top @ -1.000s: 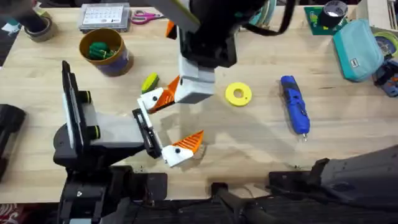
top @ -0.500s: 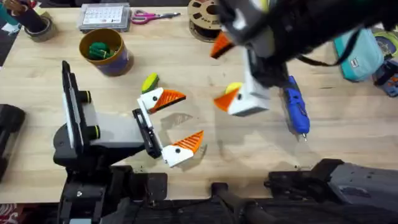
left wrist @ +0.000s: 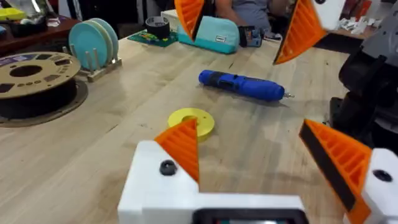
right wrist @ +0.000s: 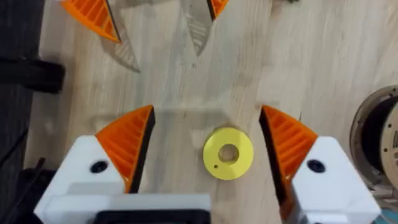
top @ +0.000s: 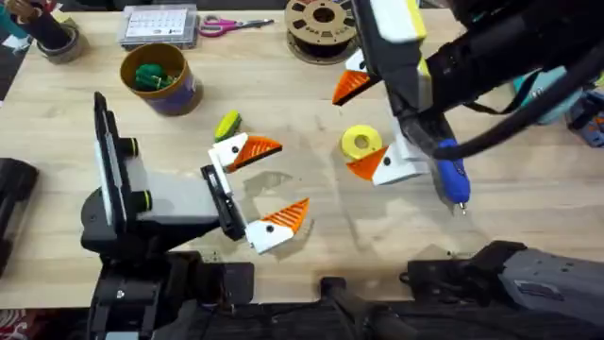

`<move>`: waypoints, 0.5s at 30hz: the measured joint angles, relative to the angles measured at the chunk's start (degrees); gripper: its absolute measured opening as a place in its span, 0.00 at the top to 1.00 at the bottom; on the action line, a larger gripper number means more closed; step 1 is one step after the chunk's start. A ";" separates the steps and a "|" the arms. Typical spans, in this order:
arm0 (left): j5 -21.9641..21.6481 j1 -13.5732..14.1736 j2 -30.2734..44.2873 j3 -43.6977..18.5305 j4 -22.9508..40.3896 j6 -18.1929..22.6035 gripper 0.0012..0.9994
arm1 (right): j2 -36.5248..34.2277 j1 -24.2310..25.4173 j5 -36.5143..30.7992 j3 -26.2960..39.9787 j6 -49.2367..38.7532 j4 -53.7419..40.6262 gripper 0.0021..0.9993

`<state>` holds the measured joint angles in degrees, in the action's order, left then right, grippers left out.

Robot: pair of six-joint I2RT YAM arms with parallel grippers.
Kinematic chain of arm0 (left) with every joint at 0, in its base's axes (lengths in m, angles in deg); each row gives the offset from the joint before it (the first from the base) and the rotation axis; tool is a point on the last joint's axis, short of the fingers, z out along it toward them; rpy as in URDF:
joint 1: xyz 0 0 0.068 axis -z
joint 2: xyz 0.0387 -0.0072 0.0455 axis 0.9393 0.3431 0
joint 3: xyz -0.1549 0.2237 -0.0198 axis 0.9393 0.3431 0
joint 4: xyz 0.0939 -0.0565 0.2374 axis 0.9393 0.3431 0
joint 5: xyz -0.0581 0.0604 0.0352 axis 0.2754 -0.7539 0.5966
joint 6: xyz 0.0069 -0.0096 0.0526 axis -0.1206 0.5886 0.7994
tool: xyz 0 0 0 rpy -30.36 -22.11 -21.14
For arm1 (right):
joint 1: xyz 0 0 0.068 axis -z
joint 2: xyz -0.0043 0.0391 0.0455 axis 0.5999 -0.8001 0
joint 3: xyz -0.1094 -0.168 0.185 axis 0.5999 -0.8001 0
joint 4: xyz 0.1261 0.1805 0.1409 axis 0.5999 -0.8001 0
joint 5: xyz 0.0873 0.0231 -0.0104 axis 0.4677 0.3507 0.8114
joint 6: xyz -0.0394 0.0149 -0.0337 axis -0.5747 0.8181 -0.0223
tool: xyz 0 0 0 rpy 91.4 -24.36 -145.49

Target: Pick up the gripper from the table and insert it into the empty holder that is missing its gripper. Then pick up a screw, insert it into the mounting hole, and use the screwdriver to tighten it. Finally, clean up the table by picking up the vegetable and placing it into the bucket.

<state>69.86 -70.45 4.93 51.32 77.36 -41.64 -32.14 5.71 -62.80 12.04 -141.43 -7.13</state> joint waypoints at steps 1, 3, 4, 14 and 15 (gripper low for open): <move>0.00 0.00 0.00 0.00 0.00 0.00 0.01 | 0.00 0.00 0.00 0.00 -0.17 0.00 0.00; 0.00 0.00 0.00 0.00 0.00 0.00 0.01 | 0.00 0.00 0.07 0.00 -0.34 0.00 0.00; 0.00 0.00 0.01 0.00 0.00 0.00 0.01 | 0.00 0.00 0.12 0.01 -0.48 0.00 0.00; 0.00 0.00 0.00 0.00 0.00 0.00 0.01 | 0.00 0.00 0.17 0.00 -0.69 0.04 0.00; -0.04 0.00 0.00 0.00 -0.01 -0.11 0.07 | 0.00 0.00 0.17 0.00 -0.69 0.04 0.00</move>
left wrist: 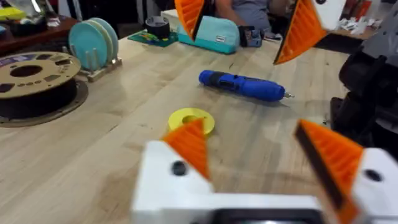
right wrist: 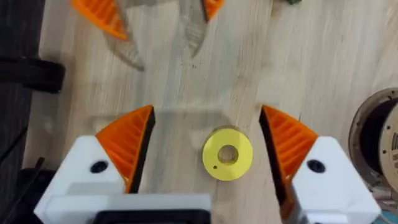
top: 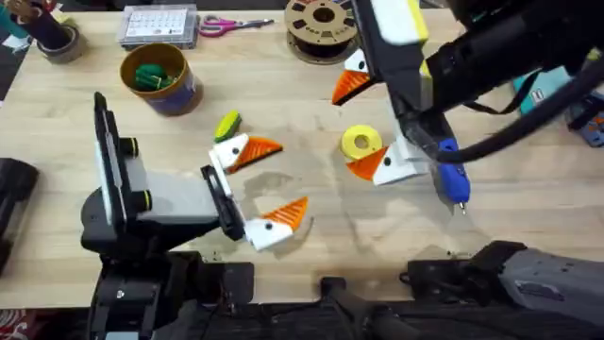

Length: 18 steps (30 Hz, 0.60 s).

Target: Pick up the gripper from the table and insert it into the empty holder that is missing its gripper. Then pick up a screw, insert it into the mounting hole, and use the screwdriver to tighten it. Finally, clean up the table by picking up the vegetable and placing it into the bucket.

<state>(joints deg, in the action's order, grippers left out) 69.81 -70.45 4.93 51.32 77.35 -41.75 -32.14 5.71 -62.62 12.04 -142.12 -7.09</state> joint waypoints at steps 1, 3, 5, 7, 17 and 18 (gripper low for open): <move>-0.09 0.00 0.00 0.00 -0.05 0.11 0.21 | 0.00 0.00 0.00 0.02 0.00 0.00 0.00; -0.32 0.00 0.01 0.00 -0.07 0.11 0.53 | 0.00 0.00 0.00 0.00 0.00 0.00 0.00; -0.48 0.00 0.00 0.00 -0.09 0.11 0.84 | 0.00 0.00 0.02 0.02 0.00 0.00 0.00; -0.72 0.00 0.00 0.00 -0.12 0.33 0.99 | 0.00 0.00 0.03 0.00 0.00 0.00 0.00; -1.16 0.00 0.02 0.00 -0.18 0.33 0.99 | 0.00 0.26 -0.28 0.43 16.80 2.86 0.00; -1.16 0.00 0.01 0.00 -0.18 0.33 0.99 | 0.00 0.52 -0.93 0.97 20.38 2.69 0.00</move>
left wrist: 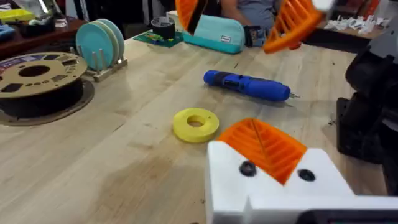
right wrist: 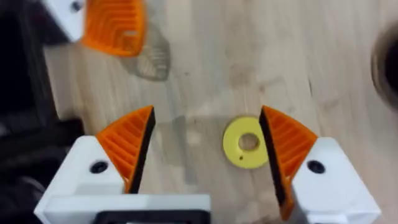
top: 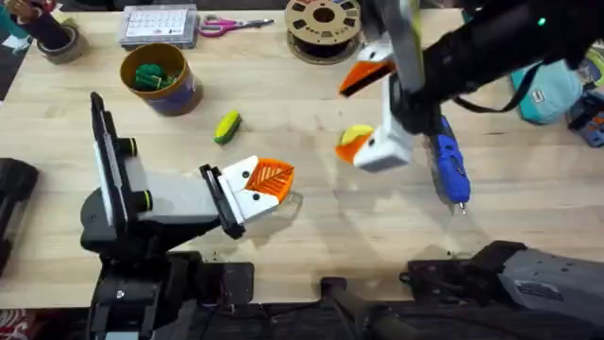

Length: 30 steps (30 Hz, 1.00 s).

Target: Pick up the gripper from the table and insert it into the empty holder that is missing its gripper. Then pick up a screw, insert it into the mounting hole, and use the screwdriver to tighten it. Finally, clean up the table by picking up the vegetable and placing it into the bucket.

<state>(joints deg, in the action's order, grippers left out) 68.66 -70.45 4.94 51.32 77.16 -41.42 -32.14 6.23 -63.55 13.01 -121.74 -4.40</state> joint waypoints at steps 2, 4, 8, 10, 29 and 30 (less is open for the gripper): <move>-0.02 0.00 0.00 0.00 0.00 0.00 0.99 | 0.00 1.02 -2.50 1.98 7.89 -0.73 0.00; -0.12 0.00 0.00 0.00 -0.02 0.00 0.99 | 0.00 2.53 -6.02 5.02 14.65 -2.94 0.00; -0.20 0.00 -0.01 0.00 -0.04 -0.01 0.99 | 0.15 5.13 -13.41 11.29 25.09 -8.74 0.00; -0.20 0.00 -0.01 0.00 -0.04 0.00 0.99 | 0.29 6.15 -16.36 13.74 29.04 -11.36 0.00; -0.20 0.00 -0.01 0.00 -0.05 -0.01 0.99 | 1.53 11.02 -23.44 16.53 40.25 -18.77 0.00; -0.22 0.00 -0.01 0.00 -0.04 -0.01 0.99 | 1.53 11.30 -23.52 16.53 40.31 -19.53 0.00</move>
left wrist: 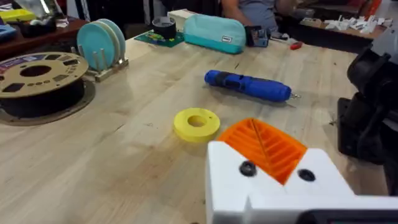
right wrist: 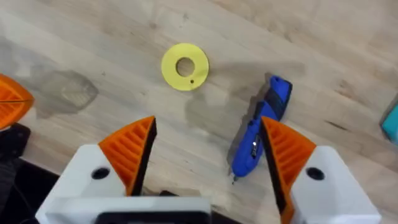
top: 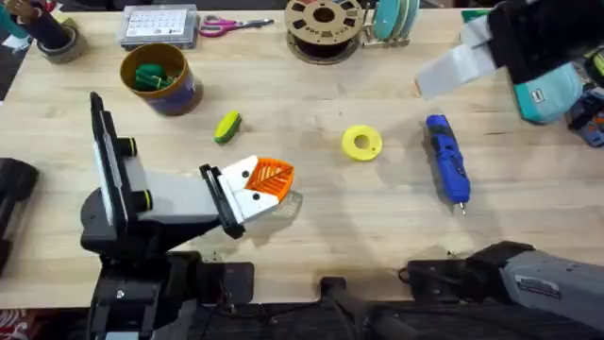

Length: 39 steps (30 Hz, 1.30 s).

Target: Pick up the gripper from the table and insert it into the empty holder that is missing its gripper. Then pick up a screw, insert it into the mounting hole, and use the screwdriver to tighten it. Finally, clean up the table by picking up the vegetable and placing it into the bucket.

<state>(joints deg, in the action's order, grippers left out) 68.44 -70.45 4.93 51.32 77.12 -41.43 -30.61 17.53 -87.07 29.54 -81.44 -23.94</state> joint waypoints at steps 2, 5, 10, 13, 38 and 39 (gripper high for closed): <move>0.00 0.00 0.00 0.00 0.00 -0.01 0.99 | 0.00 0.97 -0.56 -0.02 0.15 -1.09 0.00; 0.00 0.00 0.00 0.00 0.00 0.01 0.99 | 0.09 3.18 -1.68 -0.32 1.33 -1.53 0.00; 0.00 0.00 0.01 0.00 -0.02 0.00 0.99 | 2.23 7.82 -2.69 -5.64 2.52 -0.83 0.00; -0.02 0.00 0.01 0.00 -0.02 0.00 0.99 | 3.93 10.34 -2.89 -9.44 2.70 1.48 0.00; -0.13 0.00 0.00 0.00 -0.02 -0.01 0.99 | 3.71 15.50 -3.09 -27.42 1.04 14.78 0.00; -0.11 0.00 0.00 0.00 -0.04 0.00 0.99 | 3.69 15.50 -3.10 -29.01 1.04 16.34 0.00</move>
<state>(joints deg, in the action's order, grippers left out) 68.33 -70.45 4.93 51.32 77.08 -41.43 -26.91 33.03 -90.17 0.53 -80.40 -7.59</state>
